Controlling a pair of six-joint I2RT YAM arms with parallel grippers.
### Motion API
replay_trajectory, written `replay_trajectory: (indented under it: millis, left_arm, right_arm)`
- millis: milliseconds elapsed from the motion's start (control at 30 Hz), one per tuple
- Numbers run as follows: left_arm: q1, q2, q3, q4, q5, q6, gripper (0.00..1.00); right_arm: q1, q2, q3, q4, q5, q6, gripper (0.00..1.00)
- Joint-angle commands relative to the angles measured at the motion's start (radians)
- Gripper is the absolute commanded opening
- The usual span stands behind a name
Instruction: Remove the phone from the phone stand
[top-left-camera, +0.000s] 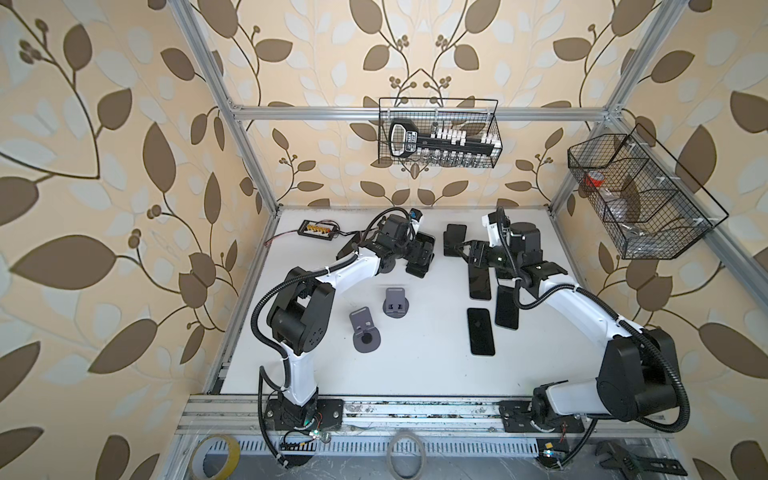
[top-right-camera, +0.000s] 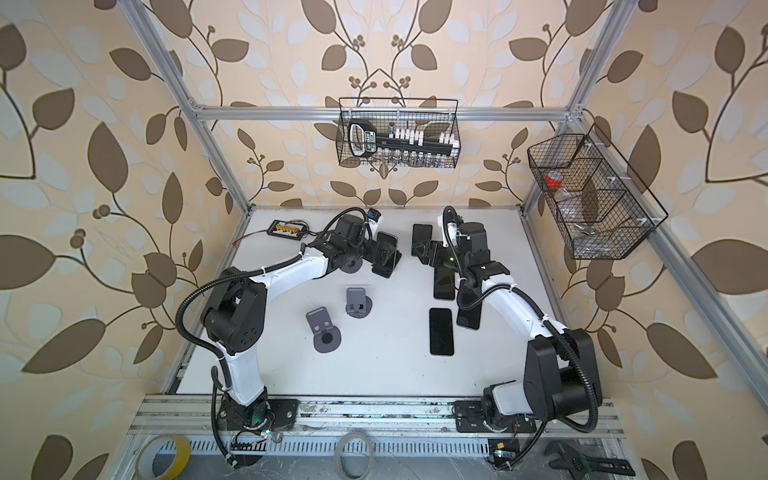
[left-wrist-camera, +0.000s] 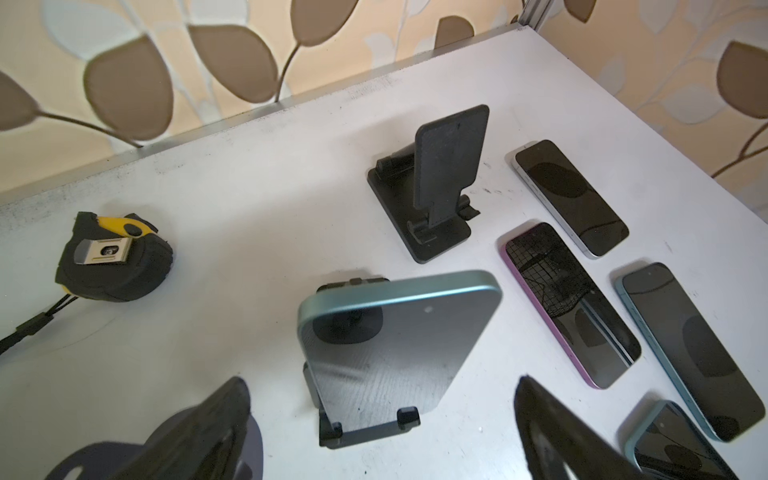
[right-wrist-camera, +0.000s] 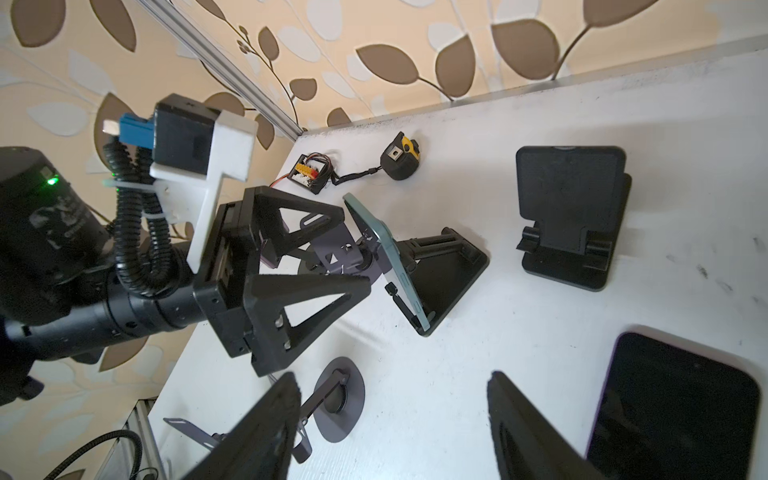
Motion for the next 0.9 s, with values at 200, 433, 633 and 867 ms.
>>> replay_trajectory:
  millis: [200,433,633,867]
  left_arm:
    - [0.004,0.027,0.039,0.052,0.027,-0.012,0.99]
    - [0.005,0.037,0.037,0.073,0.056,-0.008,0.97]
    - [0.004,0.047,0.042,0.087,0.042,-0.008,0.96]
    - [0.003,0.064,0.057,0.099,0.044,-0.027,0.95]
  right_arm:
    - [0.017,0.024,-0.062,0.018,-0.046,0.028,0.77]
    - [0.02,0.036,-0.066,0.019,-0.053,0.023,0.81]
    - [0.025,0.049,-0.065,0.023,-0.059,0.025,0.8]
    - [0.03,0.076,-0.06,0.02,-0.067,0.031,0.8]
